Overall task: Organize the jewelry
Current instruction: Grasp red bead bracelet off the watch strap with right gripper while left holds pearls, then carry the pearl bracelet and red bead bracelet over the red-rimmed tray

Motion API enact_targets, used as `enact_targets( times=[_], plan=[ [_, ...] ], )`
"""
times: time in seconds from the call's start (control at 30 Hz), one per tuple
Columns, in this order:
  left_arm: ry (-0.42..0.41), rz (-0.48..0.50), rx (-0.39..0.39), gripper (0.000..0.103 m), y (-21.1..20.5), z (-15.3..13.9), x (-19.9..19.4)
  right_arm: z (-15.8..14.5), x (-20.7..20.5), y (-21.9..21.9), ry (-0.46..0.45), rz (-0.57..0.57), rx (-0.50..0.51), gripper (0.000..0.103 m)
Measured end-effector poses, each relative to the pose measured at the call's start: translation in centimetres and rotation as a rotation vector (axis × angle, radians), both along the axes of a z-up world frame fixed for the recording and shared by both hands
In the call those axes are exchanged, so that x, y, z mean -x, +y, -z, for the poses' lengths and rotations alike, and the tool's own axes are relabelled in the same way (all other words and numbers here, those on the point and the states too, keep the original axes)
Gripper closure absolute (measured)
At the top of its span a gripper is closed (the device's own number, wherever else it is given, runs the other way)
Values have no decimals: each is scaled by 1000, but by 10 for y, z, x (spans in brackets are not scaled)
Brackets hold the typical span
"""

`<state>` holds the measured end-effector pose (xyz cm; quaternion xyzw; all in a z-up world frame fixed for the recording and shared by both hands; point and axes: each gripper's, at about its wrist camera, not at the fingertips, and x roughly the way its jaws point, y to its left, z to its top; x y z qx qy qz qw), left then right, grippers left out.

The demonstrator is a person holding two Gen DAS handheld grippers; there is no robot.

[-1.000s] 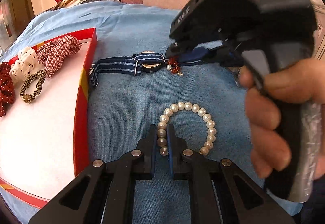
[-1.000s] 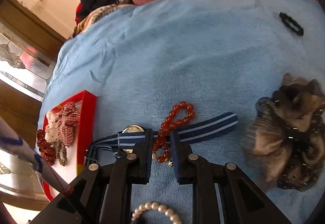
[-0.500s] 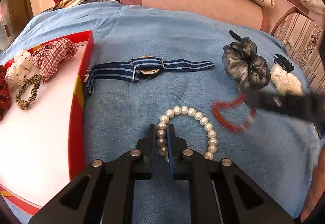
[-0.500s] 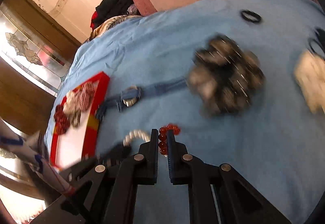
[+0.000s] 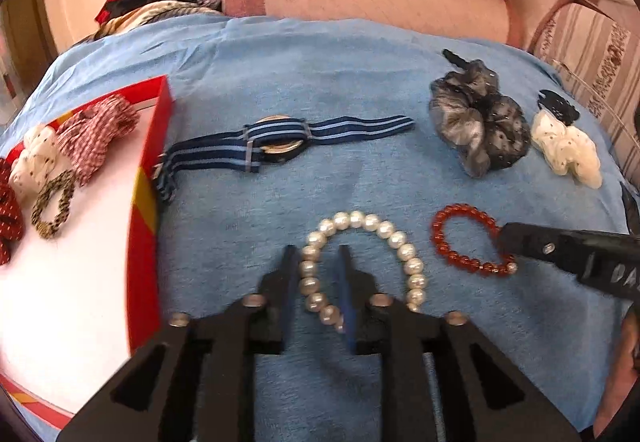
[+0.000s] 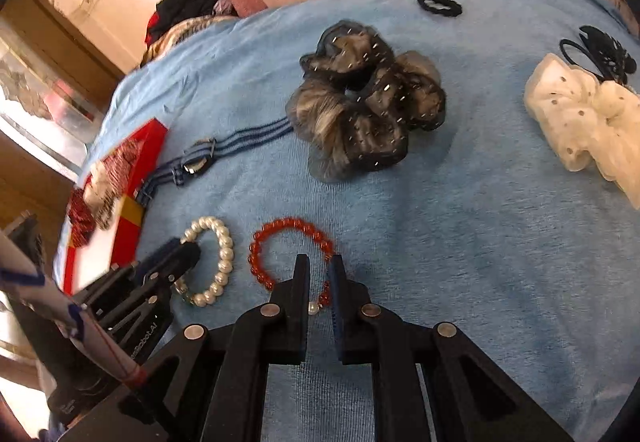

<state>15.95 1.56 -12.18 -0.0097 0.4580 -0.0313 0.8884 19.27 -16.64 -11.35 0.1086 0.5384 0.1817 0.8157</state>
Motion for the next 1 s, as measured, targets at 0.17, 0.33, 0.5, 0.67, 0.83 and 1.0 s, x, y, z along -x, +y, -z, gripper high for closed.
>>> enact_targets(
  times=[0.17,0.33,0.5,0.67,0.83,1.0],
  plan=[
    [-17,0,-32,94,-4,1,-2,7,-1,14,-34,-32,80,94],
    [-30,-6,0,94,1,-4,0,-2,4,8,-88,-4,101,95],
    [-111,-1,-8,94,-1,-20,9,-21,10,0,-150,18,88,95],
    [-132,-2,-8,94,1,-27,13,-24,12,-4,-162,31,67,95],
    [-183,-5,-14,94,1,-42,20,-53,21,-6,-258,43,-1,95],
    [-202,-1,-12,94,3,-54,25,-71,29,-3,-298,41,-55,95]
  ],
)
